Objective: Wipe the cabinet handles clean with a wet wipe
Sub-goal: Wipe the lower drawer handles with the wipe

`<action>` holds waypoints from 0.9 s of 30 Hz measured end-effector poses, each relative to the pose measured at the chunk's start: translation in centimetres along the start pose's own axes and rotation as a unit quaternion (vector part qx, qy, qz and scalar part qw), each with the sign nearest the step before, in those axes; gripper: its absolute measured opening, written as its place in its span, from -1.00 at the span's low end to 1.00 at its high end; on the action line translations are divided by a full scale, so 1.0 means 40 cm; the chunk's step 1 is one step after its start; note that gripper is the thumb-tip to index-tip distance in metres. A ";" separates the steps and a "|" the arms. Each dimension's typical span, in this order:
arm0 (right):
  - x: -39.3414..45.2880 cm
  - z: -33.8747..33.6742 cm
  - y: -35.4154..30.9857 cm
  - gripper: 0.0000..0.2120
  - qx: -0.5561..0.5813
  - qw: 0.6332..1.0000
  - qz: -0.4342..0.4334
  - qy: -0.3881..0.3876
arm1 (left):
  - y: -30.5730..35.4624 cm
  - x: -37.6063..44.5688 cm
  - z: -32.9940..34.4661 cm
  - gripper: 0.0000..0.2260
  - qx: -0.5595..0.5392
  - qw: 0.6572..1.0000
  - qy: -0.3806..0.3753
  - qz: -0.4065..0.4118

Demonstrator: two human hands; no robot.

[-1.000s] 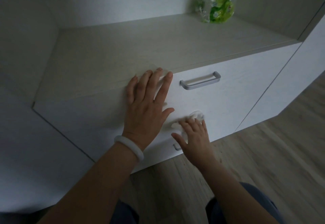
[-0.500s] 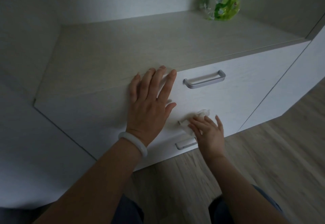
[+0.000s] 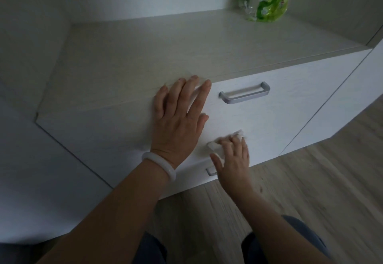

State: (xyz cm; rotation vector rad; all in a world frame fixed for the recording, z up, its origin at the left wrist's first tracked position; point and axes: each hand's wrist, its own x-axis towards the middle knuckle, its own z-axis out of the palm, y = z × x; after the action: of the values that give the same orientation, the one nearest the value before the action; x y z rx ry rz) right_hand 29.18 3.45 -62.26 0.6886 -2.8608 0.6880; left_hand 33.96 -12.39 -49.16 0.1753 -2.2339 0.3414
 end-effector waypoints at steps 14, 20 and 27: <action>-0.042 -0.029 0.069 -0.36 0.055 0.993 -0.067 -0.078 | 0.002 0.001 -0.008 -0.43 -0.012 1.000 0.000 -0.007; -0.067 -0.029 -0.016 -0.28 0.062 0.993 -0.047 -0.087 | 0.008 0.001 -0.012 -0.43 -0.018 1.000 -0.009 -0.016; -0.052 -0.046 0.022 -0.24 0.006 0.997 -0.021 -0.077 | 0.004 0.000 -0.016 -0.41 -0.013 1.000 -0.015 -0.011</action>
State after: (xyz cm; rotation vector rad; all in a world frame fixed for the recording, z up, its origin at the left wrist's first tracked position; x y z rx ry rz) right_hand 30.65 5.85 -61.44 0.8363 -2.9732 0.6758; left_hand 34.38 -12.04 -48.79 0.1912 -2.2634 0.2992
